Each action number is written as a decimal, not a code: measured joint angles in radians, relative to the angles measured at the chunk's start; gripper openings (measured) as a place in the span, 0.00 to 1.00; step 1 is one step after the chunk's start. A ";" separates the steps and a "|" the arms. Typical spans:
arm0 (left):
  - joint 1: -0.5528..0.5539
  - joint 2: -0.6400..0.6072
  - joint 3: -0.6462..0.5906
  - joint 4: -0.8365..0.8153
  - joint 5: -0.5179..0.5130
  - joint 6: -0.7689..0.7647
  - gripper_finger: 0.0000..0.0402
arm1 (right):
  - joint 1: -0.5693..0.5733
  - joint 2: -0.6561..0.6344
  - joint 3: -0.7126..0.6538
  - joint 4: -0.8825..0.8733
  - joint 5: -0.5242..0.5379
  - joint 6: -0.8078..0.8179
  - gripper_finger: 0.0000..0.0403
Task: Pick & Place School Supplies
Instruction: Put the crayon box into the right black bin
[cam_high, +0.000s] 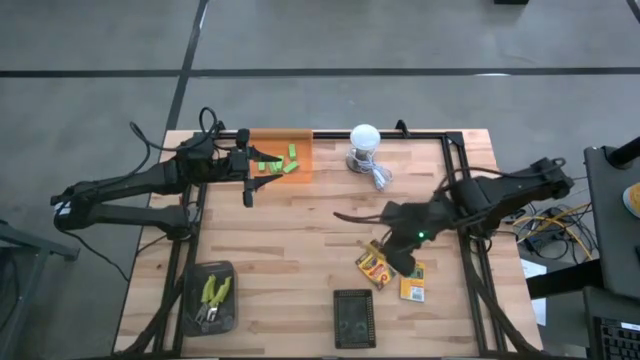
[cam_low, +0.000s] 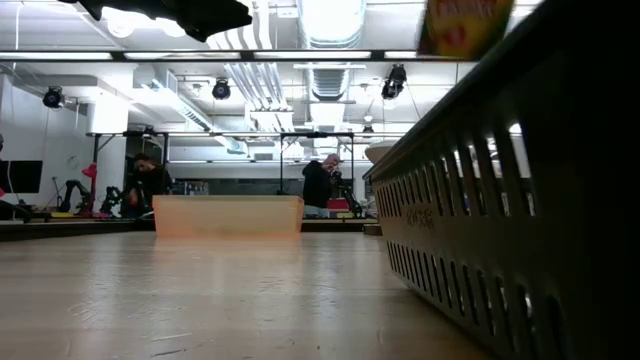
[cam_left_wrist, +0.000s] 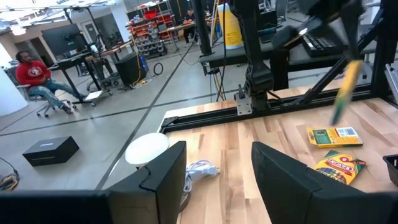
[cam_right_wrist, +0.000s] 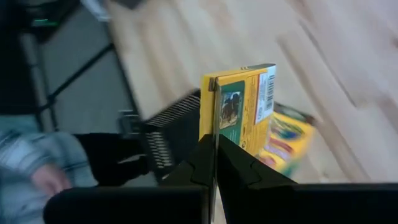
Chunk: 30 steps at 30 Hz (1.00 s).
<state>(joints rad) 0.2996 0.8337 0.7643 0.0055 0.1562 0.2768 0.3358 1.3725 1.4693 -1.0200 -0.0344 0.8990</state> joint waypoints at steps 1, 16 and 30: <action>0.000 0.000 0.000 0.000 0.000 0.000 0.47 | 0.015 -0.004 0.000 0.029 0.000 -0.021 0.02; 0.000 0.000 0.000 0.000 0.000 0.000 0.47 | 0.184 0.092 -0.001 0.255 -0.066 -0.220 0.02; 0.000 0.000 0.000 0.000 0.000 0.000 0.47 | 0.194 0.319 -0.003 0.309 -0.283 -0.282 0.02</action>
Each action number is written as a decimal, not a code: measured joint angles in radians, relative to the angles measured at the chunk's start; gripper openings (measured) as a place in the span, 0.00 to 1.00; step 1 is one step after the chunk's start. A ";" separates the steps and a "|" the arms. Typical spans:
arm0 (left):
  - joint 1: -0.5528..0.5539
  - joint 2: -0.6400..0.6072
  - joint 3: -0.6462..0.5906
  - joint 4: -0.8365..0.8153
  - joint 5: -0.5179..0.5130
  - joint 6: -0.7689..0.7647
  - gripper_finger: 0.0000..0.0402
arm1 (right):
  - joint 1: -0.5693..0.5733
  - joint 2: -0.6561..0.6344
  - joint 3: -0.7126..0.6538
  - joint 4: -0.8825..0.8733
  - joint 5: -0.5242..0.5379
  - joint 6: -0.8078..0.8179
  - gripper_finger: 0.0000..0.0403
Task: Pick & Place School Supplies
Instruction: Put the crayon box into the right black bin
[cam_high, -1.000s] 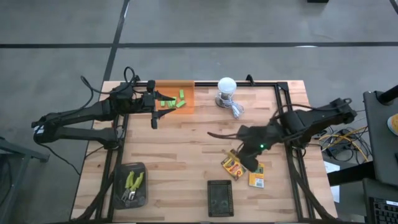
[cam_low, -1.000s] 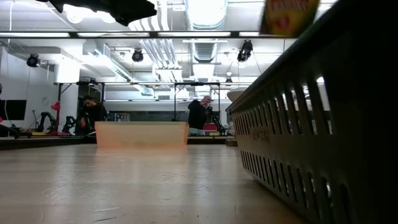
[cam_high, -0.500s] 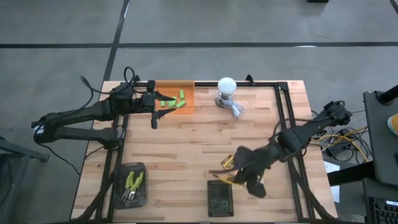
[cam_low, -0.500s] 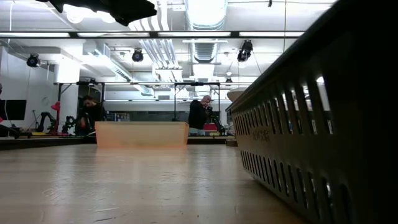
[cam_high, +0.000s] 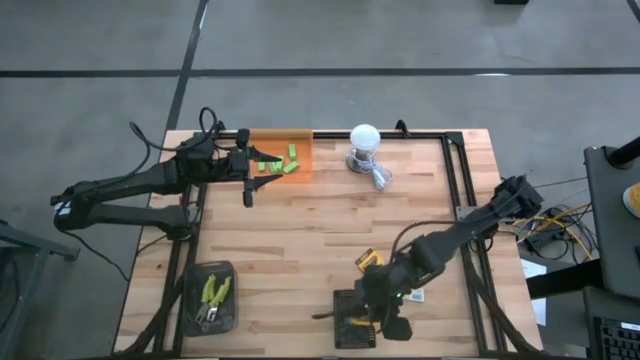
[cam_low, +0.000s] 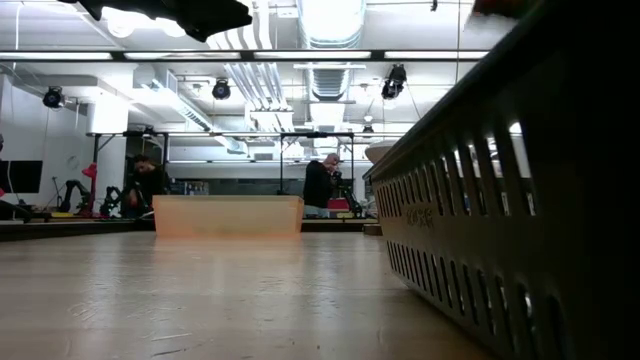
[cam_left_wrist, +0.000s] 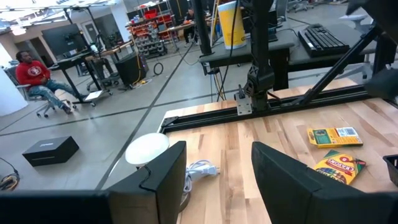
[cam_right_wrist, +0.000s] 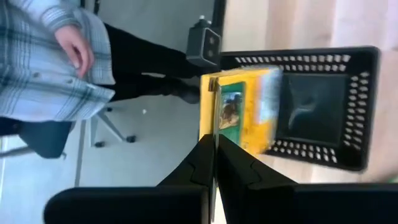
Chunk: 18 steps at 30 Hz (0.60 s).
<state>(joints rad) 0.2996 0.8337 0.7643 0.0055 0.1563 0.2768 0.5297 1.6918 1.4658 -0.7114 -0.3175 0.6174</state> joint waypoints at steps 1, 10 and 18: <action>0.000 0.000 0.000 0.000 0.000 0.000 0.47 | -0.001 0.008 0.000 0.006 -0.005 -0.014 0.02; 0.000 0.000 0.000 0.000 0.000 0.000 0.47 | -0.017 0.024 0.000 0.024 -0.023 -0.092 0.02; 0.000 0.000 0.000 0.000 0.000 0.000 0.47 | -0.030 0.025 -0.004 0.023 -0.005 -0.148 0.02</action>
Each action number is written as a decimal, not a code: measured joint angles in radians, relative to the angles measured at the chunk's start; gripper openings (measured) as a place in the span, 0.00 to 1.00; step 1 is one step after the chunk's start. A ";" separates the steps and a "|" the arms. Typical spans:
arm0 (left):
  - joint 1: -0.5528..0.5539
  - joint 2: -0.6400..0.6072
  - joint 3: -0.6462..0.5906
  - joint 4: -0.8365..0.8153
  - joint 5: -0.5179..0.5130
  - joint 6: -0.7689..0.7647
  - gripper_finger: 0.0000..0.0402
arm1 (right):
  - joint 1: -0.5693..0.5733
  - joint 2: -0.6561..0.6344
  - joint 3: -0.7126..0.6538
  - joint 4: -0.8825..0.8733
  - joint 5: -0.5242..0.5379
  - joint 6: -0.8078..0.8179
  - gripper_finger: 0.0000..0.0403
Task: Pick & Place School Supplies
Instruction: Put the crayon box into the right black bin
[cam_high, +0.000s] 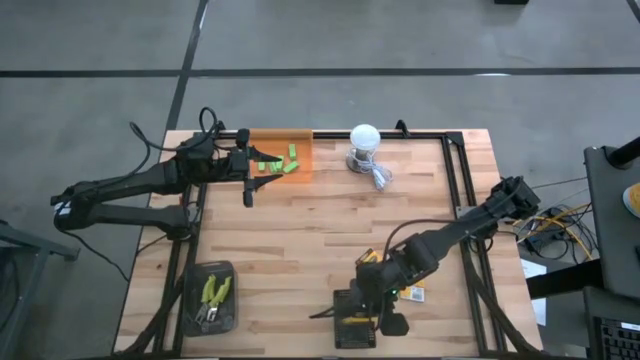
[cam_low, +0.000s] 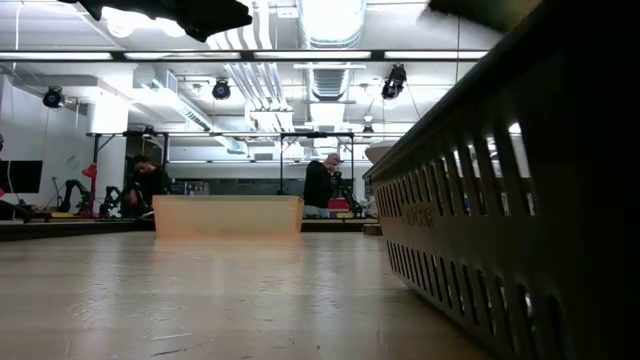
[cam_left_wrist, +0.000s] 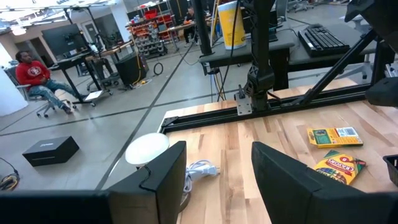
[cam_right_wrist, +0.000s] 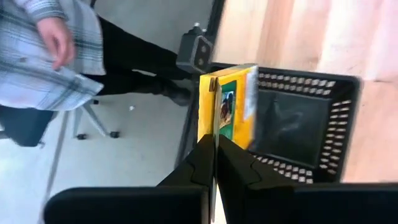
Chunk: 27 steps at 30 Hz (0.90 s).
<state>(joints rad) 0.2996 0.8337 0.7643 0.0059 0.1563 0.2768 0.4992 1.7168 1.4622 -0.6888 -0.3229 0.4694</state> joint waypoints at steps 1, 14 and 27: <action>0.000 0.000 0.000 0.000 0.000 0.000 0.47 | -0.003 0.000 -0.002 0.000 0.011 -0.005 0.02; 0.000 0.000 0.000 0.000 0.000 0.000 0.47 | -0.026 0.000 -0.043 -0.012 0.031 -0.059 0.02; 0.000 0.000 0.000 0.000 0.000 0.000 0.47 | -0.052 0.001 -0.176 0.025 0.097 -0.071 0.02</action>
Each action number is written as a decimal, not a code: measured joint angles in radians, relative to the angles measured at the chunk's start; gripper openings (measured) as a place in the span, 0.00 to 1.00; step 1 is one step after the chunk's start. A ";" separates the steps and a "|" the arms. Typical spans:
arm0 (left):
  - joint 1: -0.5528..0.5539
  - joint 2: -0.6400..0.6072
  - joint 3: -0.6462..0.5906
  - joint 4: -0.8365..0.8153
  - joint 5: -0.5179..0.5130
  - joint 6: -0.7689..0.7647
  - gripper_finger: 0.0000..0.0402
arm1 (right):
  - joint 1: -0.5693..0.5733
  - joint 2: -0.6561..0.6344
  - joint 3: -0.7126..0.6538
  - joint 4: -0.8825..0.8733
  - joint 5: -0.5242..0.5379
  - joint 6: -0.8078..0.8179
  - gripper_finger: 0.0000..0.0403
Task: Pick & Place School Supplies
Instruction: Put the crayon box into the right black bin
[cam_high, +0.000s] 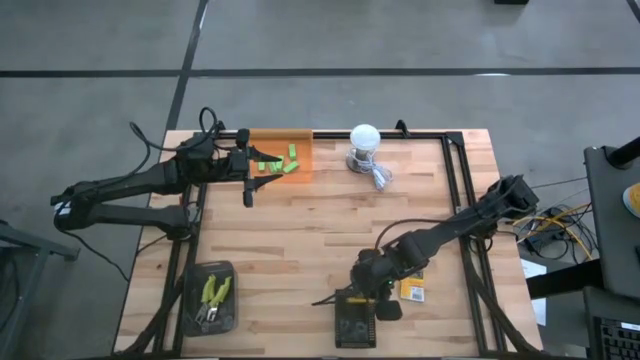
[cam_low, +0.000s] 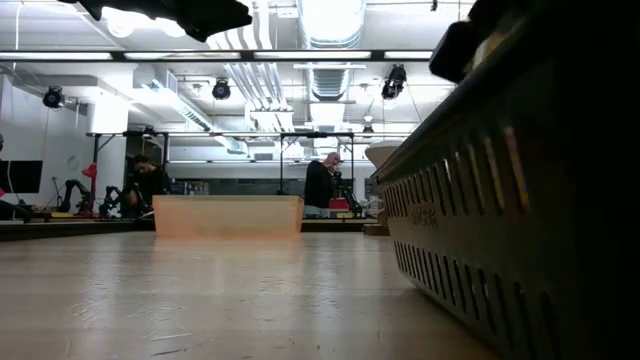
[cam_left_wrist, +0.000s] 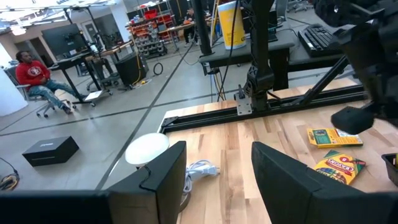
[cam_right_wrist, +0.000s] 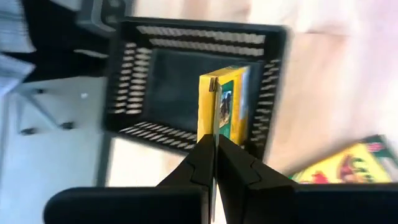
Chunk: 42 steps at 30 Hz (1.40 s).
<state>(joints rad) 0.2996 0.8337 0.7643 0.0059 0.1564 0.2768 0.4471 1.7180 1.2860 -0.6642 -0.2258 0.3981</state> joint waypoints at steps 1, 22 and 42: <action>0.000 0.000 0.000 0.000 0.000 0.000 0.47 | -0.003 0.000 -0.005 0.002 0.020 -0.003 0.02; 0.000 0.000 0.000 0.000 0.000 0.000 0.47 | -0.046 0.000 -0.017 0.021 0.107 -0.006 0.02; 0.000 0.000 0.000 0.000 0.000 0.000 0.47 | -0.046 0.000 -0.048 0.078 0.124 -0.009 0.02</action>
<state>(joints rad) 0.2996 0.8337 0.7643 0.0059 0.1564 0.2768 0.4007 1.7176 1.2385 -0.5861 -0.1020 0.3889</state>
